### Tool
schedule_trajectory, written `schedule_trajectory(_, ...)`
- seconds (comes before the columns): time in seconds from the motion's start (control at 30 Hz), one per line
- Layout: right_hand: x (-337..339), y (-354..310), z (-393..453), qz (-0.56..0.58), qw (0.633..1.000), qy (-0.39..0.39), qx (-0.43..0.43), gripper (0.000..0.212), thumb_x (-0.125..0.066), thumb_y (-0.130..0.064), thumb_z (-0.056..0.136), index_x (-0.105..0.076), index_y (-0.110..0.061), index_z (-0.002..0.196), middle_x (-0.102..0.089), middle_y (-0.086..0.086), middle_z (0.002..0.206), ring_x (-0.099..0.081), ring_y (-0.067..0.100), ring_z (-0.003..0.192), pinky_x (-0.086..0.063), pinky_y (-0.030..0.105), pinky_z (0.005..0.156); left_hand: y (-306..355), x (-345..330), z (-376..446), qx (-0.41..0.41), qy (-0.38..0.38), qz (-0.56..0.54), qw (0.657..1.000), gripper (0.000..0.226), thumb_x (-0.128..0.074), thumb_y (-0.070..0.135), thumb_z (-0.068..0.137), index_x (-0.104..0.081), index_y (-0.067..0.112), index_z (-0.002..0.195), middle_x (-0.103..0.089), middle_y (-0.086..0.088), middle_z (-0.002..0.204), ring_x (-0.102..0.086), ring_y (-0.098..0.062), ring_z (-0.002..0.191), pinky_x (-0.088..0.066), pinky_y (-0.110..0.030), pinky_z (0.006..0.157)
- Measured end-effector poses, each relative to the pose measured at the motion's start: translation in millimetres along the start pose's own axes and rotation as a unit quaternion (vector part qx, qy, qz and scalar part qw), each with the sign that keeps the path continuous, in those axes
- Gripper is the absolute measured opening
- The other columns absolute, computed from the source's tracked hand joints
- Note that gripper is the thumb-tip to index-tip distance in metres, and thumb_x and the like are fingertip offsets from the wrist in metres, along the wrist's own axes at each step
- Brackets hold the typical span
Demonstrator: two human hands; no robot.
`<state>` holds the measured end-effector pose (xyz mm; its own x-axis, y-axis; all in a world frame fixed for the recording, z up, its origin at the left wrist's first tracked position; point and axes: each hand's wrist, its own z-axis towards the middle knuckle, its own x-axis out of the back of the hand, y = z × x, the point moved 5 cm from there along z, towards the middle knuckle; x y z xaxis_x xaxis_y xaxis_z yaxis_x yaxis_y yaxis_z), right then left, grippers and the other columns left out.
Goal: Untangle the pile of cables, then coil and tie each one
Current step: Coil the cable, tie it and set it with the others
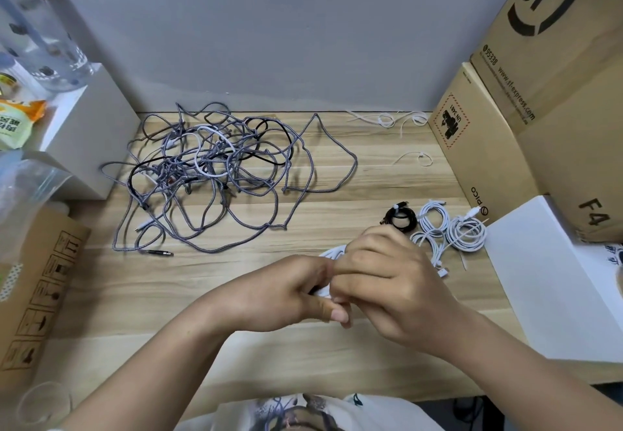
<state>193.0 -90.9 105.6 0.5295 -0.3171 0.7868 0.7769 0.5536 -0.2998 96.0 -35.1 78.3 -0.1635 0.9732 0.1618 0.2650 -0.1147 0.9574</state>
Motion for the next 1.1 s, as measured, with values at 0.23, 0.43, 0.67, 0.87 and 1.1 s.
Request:
schedule_trajectory(0.23, -19, -38, 20, 0.104, 0.992, 0.06, -0.023, 0.018, -0.053, 0.002, 0.078, -0.062, -0.014, 0.082, -0.063, 0.0, 0.08, -0.052, 0.019, 0.074, -0.032, 0.031, 0.076, -8, -24, 0, -0.047, 0.005, 0.099, 0.994, 0.022, -0.034, 0.02, 0.067, -0.05, 0.008, 0.076, -0.018, 0.026, 0.082, -0.028, 0.023, 0.086, -0.012, 0.015, 0.081)
schedule_trajectory(0.43, -13, 6, 0, 0.211, 0.947, 0.052, -0.238, 0.015, -0.062, -0.042, 0.081, -0.063, -0.03, 0.088, -0.061, -0.012, 0.087, -0.056, 0.0, 0.083, -0.041, 0.024, 0.076, -39, -29, 16, 0.048, 0.015, -0.165, 0.985, 0.015, -0.051, 0.011, 0.085, -0.052, 0.015, 0.07, -0.06, 0.01, 0.064, -0.046, 0.002, 0.057, -0.027, -0.013, 0.043)
schedule_trajectory(0.67, -41, 30, -66, 0.468, 0.779, -0.005, -0.417, 0.049, -0.072, -0.046, 0.077, -0.057, -0.02, 0.116, -0.069, 0.003, 0.072, -0.069, 0.028, 0.083, -0.053, 0.033, 0.081, -45, -20, 24, 0.084, -0.013, -0.36, 0.929, 0.027, -0.047, 0.023, 0.086, -0.057, -0.001, 0.094, -0.064, -0.002, 0.06, -0.047, 0.0, 0.039, -0.019, -0.01, 0.031)
schedule_trajectory(0.87, -42, 43, -94, 0.391, 0.733, 0.146, -0.536, 0.013, -0.058, -0.012, 0.086, -0.066, -0.019, 0.093, -0.071, -0.006, 0.075, -0.062, 0.007, 0.068, -0.047, 0.013, 0.06, -85, -24, 48, 0.13, 0.201, -0.43, 0.871, 0.077, -0.079, 0.009, 0.07, -0.028, 0.017, 0.127, -0.064, -0.007, 0.07, -0.039, -0.014, 0.048, -0.035, -0.013, 0.043)
schedule_trajectory(1.1, -63, 67, -135, 0.365, 0.684, 0.144, -0.615, 0.018, -0.052, -0.008, 0.092, -0.067, -0.016, 0.084, -0.064, -0.006, 0.063, -0.058, 0.008, 0.064, -0.046, 0.015, 0.063, -104, -41, 72, 0.155, 0.161, -0.107, 0.969, 0.049, -0.064, 0.056, 0.071, -0.069, 0.022, 0.108, -0.058, -0.01, 0.11, -0.049, -0.019, 0.111, -0.041, -0.032, 0.1)
